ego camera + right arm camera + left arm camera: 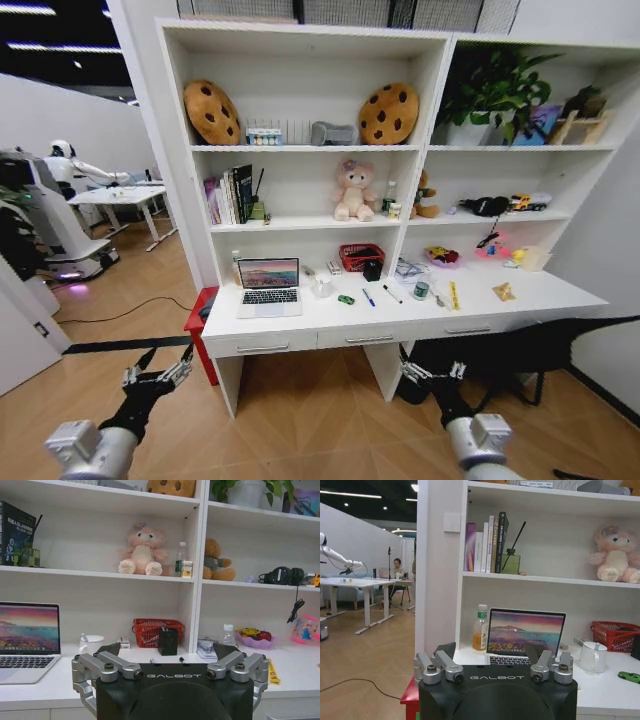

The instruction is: Organize the objects on the table.

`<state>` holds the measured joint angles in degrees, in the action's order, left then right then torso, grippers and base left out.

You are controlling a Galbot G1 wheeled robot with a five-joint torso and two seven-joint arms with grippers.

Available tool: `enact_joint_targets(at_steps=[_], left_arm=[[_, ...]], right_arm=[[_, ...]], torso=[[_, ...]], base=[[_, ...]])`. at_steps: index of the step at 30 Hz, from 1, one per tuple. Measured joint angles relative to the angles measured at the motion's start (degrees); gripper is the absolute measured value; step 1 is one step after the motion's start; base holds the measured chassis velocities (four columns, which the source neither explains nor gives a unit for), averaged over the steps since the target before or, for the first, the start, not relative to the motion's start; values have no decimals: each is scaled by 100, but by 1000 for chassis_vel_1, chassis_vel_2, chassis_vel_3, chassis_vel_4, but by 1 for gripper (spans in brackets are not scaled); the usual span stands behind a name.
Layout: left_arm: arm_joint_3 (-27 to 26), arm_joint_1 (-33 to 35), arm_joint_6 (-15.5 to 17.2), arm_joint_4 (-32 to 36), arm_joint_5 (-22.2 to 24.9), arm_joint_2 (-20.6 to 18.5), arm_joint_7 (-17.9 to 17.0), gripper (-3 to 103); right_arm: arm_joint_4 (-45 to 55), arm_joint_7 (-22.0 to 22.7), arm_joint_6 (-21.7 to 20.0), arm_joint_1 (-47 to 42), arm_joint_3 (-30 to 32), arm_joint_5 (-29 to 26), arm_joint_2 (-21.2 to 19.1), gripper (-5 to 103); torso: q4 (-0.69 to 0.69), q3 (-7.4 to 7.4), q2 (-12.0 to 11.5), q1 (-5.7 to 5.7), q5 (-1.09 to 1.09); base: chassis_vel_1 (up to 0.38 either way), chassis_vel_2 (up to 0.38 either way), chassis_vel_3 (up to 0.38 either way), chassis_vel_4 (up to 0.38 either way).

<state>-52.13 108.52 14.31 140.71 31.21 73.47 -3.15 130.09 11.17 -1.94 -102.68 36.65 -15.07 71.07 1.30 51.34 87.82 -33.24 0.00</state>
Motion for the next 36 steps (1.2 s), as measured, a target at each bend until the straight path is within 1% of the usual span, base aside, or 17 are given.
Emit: enact_joint_targets(at_steps=[1,2,4,6,7,13,14,15,27,36], left_arm=[[17,2,-31,-11,-114,19,48,78],[39,2,-55,-15,-187,38,76,84],[58,3,-69,-15,-224,55,91,84],[115,5,-109,-15,-332,110,118,94],[139,5,-124,-15,-384,131,124,97],[197,19,-153,-45,-476,181,152,99],[216,21,-153,-50,-489,195,152,101],[240,22,-153,-51,-500,211,150,99],[266,12,-153,-55,-515,268,161,95],[324,47,-176,-56,-565,363,167,94]], right_arm=[[-9,26,35,6,33,38,13,100],[-9,42,61,9,55,82,33,100],[-10,49,79,4,63,116,53,100],[-20,51,177,-24,73,222,123,100],[-33,50,217,-37,72,253,154,100],[-67,25,283,-83,45,286,230,100],[-68,10,283,-92,35,283,238,100],[-68,-3,274,-98,27,281,243,100],[-62,-18,41,-83,44,169,203,100],[-97,-22,58,-11,57,136,180,100]], torso=[[0,0,0,0,0],[0,0,0,0,0],[0,0,0,0,0],[0,0,0,0,0],[0,0,0,0,0],[0,0,0,0,0],[0,0,0,0,0],[0,0,0,0,0],[0,0,0,0,0],[0,0,1,1,0]], base=[[0,0,0,0],[0,0,0,0],[0,0,0,0],[0,0,0,0],[0,0,0,0],[0,0,0,0],[0,0,0,0],[0,0,0,0],[0,0,0,0],[0,0,0,0]])
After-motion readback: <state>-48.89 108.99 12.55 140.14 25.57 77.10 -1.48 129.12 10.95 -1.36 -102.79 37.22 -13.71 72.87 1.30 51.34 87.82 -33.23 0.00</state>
